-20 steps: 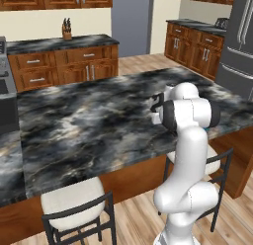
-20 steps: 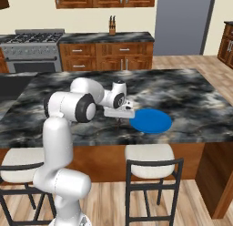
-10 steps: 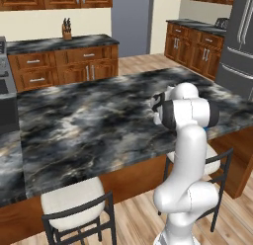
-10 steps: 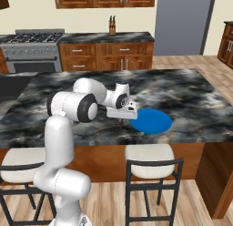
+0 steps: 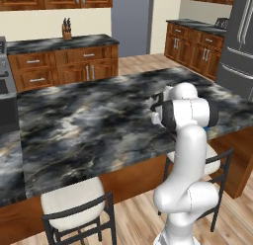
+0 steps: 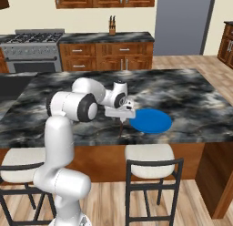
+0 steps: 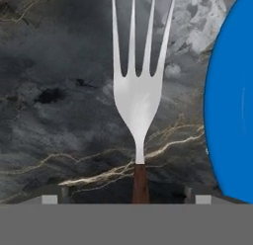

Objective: Take the fork and place it on the left side of the plate. Then take the spoon and place it on the right side of the plate. Make sure they're directly next to the plate.

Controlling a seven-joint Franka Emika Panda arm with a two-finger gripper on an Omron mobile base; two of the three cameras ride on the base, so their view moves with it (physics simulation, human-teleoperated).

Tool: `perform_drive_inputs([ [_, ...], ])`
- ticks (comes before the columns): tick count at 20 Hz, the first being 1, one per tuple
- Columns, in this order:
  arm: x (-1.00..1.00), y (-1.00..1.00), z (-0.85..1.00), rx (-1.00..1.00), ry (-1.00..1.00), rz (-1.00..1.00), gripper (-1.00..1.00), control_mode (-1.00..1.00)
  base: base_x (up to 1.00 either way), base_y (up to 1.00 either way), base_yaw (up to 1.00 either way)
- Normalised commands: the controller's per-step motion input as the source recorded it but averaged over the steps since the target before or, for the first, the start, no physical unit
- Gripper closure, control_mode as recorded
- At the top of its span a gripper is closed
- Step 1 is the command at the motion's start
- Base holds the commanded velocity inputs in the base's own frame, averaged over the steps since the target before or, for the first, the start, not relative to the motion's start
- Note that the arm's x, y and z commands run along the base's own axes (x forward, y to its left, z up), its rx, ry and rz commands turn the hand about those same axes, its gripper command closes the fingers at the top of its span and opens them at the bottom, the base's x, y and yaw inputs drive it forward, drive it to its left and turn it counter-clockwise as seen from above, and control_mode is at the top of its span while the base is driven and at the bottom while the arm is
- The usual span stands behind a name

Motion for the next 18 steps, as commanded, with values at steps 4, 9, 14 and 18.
perform_drive_inputs([
  [4, -0.01, 0.04, 0.67, -0.01, -0.08, 0.04, -1.00, -1.00, 0.00, 0.00, 0.00],
  [9, -0.69, 0.06, 0.84, -0.06, -0.15, 0.00, -1.00, -1.00, 0.00, 0.00, 0.00],
  [14, -1.00, 0.55, 0.16, -0.04, -0.12, 0.00, -1.00, -1.00, 0.00, 0.00, 0.00],
  [18, -1.00, 0.63, 0.00, 0.00, -0.07, 0.00, -1.00, -1.00, 0.00, 0.00, 0.00],
])
